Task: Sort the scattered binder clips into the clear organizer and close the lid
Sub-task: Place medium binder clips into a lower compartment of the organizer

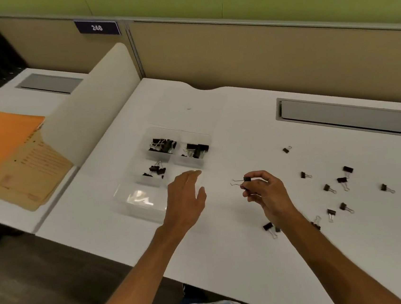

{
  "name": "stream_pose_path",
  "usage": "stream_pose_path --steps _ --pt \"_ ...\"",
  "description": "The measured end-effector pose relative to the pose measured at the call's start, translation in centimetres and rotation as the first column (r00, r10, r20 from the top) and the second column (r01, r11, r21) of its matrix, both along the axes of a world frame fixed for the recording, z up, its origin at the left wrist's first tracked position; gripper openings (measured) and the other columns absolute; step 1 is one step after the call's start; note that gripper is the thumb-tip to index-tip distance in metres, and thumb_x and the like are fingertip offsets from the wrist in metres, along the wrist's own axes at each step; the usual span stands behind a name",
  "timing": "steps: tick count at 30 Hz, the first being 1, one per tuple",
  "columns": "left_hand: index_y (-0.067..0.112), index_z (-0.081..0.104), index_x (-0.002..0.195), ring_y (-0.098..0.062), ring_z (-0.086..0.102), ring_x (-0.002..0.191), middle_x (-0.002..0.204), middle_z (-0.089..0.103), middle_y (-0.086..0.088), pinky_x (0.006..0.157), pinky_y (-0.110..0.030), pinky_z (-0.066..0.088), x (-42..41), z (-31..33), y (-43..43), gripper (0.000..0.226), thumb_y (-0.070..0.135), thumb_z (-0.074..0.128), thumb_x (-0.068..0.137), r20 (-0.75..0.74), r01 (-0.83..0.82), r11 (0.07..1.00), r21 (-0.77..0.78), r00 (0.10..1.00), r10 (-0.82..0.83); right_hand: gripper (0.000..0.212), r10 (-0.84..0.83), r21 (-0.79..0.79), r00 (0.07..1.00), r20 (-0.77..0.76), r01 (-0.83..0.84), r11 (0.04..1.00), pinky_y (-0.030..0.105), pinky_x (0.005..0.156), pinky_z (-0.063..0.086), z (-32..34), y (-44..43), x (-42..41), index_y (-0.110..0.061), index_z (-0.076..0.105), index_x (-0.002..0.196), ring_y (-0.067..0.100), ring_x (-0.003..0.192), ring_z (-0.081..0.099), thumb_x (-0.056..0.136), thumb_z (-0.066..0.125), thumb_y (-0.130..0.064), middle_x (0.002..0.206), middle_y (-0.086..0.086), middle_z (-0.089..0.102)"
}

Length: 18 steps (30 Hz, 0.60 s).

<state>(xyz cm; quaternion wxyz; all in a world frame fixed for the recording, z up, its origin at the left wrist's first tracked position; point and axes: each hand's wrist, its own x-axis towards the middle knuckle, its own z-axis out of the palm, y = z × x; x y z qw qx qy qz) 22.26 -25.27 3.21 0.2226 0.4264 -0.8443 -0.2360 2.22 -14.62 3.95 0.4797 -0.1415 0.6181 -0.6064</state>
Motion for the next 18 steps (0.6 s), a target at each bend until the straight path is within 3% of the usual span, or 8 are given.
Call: stream_pose_path --steps 3,12,18 --pt "0.013 0.056 0.130 -0.021 0.053 0.120 0.127 0.059 -0.004 0.104 -0.034 0.037 3.6 0.1 -4.5 0.041 0.020 0.059 0.090 0.008 0.040 0.999 -0.006 0.999 -0.040 0.021 -0.004 0.015 1.000 -0.017 0.004 1.000 0.032 0.061 0.051 0.3 -4.6 3.3 0.002 0.066 0.104 0.026 0.067 0.063 0.083 0.069 0.005 0.087 0.021 0.070" --pt "0.013 0.055 0.132 -0.023 0.054 0.116 0.130 0.059 -0.005 0.101 -0.032 0.035 10.3 -0.2 -13.3 0.041 0.020 0.058 0.092 0.064 0.060 0.998 0.004 0.996 -0.060 0.021 0.091 0.025 0.971 -0.219 -0.087 0.996 0.033 0.067 0.057 0.7 -15.4 10.8 -0.006 0.070 0.103 0.025 0.068 0.066 0.084 0.068 0.005 0.082 0.013 0.068" --pt "0.015 0.052 0.135 -0.021 0.050 0.123 0.135 0.056 -0.004 0.103 -0.028 0.031 11.3 -0.5 -15.9 0.041 0.018 0.059 0.094 0.056 0.047 0.998 0.049 0.997 -0.049 0.033 0.255 0.203 0.833 -0.491 -0.175 0.963 0.033 0.068 0.061 -0.7 -20.5 13.1 -0.013 0.066 0.105 0.024 0.072 0.070 0.078 0.070 0.006 0.084 0.011 0.069"
